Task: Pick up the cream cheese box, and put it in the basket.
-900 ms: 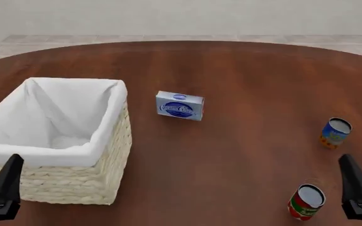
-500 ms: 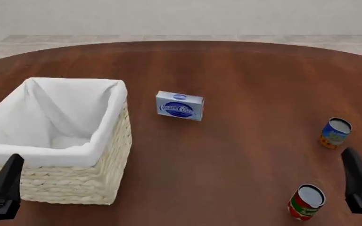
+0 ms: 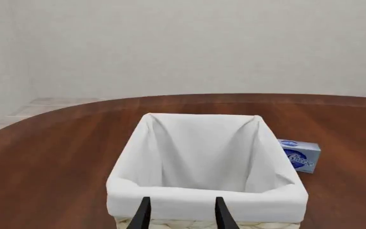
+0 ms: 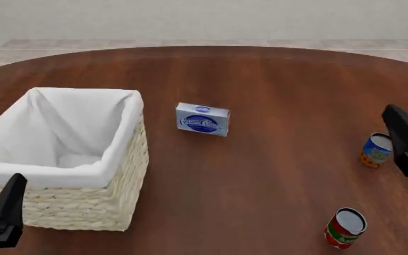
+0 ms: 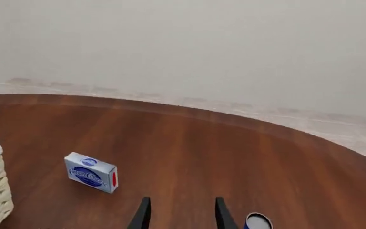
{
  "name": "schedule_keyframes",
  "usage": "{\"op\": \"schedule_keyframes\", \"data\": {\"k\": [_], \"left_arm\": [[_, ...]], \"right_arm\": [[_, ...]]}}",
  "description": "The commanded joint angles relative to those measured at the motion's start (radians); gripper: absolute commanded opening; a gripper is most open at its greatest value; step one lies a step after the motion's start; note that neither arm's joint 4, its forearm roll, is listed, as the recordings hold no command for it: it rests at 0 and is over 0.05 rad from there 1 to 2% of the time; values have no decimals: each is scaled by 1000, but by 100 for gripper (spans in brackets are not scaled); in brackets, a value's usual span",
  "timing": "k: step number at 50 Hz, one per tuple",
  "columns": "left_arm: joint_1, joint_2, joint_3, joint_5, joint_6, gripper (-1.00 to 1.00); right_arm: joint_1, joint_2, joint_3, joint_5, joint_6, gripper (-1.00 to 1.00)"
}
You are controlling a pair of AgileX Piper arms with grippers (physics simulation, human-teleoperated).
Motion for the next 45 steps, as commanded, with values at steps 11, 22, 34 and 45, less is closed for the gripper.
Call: {"op": "schedule_keyframes", "data": {"k": [11,22,34,45], "left_arm": [[0,0,0,0,0,100],[0,0,0,0,0,100],[0,0,0,0,0,100],[0,0,0,0,0,100]], "right_arm": [[221,518,-480,167,-155,100],[278,764,-677,314,-265,100],[339,969,-921,475,-312,100],[379,1138,-983,524,-498,100]]}}
